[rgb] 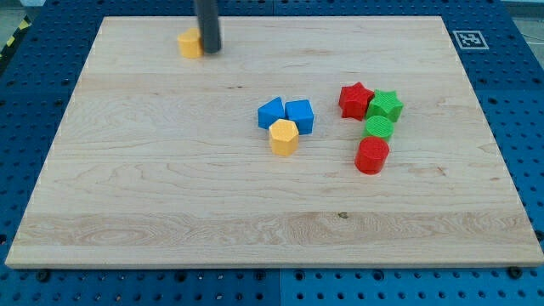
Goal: Place the red circle at the top center of the board
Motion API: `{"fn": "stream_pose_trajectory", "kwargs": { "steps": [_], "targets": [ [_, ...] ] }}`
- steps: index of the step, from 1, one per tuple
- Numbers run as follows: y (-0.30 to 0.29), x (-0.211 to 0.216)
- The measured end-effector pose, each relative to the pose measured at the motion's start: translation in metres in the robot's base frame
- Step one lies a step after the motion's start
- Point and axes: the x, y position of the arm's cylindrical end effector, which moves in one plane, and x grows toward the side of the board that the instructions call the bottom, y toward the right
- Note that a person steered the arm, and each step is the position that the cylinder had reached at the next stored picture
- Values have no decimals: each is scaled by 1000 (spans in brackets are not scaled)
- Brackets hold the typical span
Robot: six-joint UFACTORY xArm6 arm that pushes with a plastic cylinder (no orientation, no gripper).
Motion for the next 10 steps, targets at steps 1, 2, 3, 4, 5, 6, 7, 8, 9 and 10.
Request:
{"fn": "stream_pose_trajectory", "kwargs": {
  "steps": [1, 2, 3, 4, 5, 6, 7, 8, 9, 10],
  "targets": [
    [-35, -4],
    [-23, -3],
    [8, 42],
    [14, 65],
    [14, 65],
    [14, 65],
    [14, 65],
    [14, 85],
    [14, 143],
    [36, 157]
  ]
}}
